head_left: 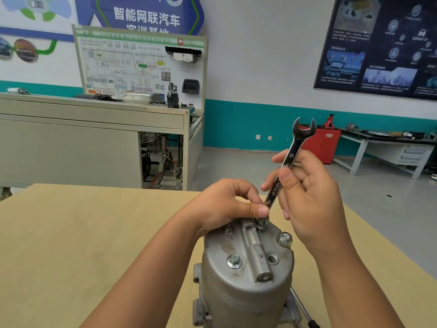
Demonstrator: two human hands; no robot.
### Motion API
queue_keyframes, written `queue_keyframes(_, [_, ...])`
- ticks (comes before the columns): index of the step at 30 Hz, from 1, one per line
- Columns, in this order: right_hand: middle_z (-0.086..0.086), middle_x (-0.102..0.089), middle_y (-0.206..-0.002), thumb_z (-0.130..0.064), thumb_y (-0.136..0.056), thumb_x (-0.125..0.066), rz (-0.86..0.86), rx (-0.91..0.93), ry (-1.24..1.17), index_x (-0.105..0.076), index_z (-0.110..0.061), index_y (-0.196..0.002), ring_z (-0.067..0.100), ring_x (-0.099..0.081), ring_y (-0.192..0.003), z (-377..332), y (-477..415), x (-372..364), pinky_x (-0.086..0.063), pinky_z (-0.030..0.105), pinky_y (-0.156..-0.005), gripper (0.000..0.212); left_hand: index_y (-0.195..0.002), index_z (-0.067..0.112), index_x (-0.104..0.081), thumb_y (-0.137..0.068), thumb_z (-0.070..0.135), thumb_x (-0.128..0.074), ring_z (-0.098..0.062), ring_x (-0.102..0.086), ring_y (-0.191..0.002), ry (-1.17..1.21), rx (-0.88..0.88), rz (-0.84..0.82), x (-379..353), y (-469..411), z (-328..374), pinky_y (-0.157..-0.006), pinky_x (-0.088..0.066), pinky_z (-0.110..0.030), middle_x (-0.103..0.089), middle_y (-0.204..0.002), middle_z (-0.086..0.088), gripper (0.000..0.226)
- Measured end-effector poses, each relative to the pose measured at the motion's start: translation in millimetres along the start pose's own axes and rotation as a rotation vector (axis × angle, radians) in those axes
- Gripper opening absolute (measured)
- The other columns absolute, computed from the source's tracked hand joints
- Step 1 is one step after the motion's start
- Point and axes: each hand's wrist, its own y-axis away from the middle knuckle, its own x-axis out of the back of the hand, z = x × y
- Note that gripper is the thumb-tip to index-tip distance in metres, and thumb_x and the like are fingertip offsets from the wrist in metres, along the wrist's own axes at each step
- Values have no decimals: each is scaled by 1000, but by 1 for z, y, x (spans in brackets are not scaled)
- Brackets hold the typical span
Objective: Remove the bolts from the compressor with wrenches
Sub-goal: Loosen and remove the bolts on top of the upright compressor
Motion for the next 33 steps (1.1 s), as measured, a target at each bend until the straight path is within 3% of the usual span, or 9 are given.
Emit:
queue_keyframes(6, [-1,-55,-56,-6,-99,-36,-83,-149,-111,-53,-13,-83,4,-37,-34,1,-16,-3,-34,16,-37,24,-77,19,-69,-87,14,-59,-4,-59,-83,81,-13,-129,2,1,1,-81,-44,-16,-65,-82,13,16])
queue_keyframes(8, [-4,-49,-53,-16,-100,-38,-141,-185,-148,-51,-13,-81,3,-39,-38,-1,-19,-8,-34,17,-38,23,-88,9,-70,-84,18,-60,-5,-61,-84,77,-5,-153,2,2,2,-83,-46,-18,-67,-85,10,14])
queue_keyframes(10, [-8,-48,-53,-35,-94,-44,-190,-141,15,-54,-19,-78,7,-44,-47,0,-21,-13,-36,23,-47,24,-97,-2,-66,-85,12,-61,-7,-62,-81,78,-4,-130,3,1,0,-79,-48,-18,-68,-85,3,18])
queue_keyframes(14, [-17,-54,-56,-31,-89,-52,-267,-48,210,-60,-24,-75,2,-47,-54,-2,-20,-18,-36,19,-57,19,-101,-14,-61,-81,-1,-65,-20,-58,-86,130,8,-55,3,0,-5,-85,-48,-31,-61,-93,-15,24])
queue_keyframes(18, [-13,-60,-60,-30,-81,-52,-232,-48,132,-66,-28,-78,1,-54,-59,-6,-15,-12,-43,16,-59,15,-79,4,-71,-72,5,-71,-19,-61,-82,174,18,-94,5,2,-4,-80,-52,-29,-63,-88,-10,8])
queue_keyframes(21, [-7,-60,-59,-27,-82,-53,-207,-68,22,-66,-21,-75,0,-52,-50,-4,-10,-10,-39,8,-53,15,-63,22,-71,-74,9,-68,-9,-64,-71,221,18,-160,6,2,-1,-71,-53,-20,-68,-73,5,16])
queue_keyframes(24, [-4,-57,-56,-25,-85,-50,-188,-74,-80,-64,-19,-72,1,-45,-45,-2,-6,-6,-38,9,-50,20,-73,25,-72,-78,15,-64,-6,-60,-81,128,-7,-208,6,3,3,-88,-47,-23,-67,-76,12,14])
queue_keyframes(27, [-4,-54,-56,-28,-86,-48,-188,-78,-142,-66,-29,-72,6,-40,-45,-1,-4,-2,-38,13,-49,23,-95,6,-68,-88,3,-58,-6,-57,-87,82,-23,-202,5,1,2,-94,-42,-23,-64,-85,8,13])
queue_keyframes(33, [-6,-45,-54,-44,-83,-46,-200,-117,-231,-66,-26,-75,4,-38,-46,1,-3,-4,-35,16,-47,28,-79,13,-66,-87,-4,-57,9,-60,-65,72,-4,-163,4,1,2,-67,-43,-5,-67,-64,19,22])
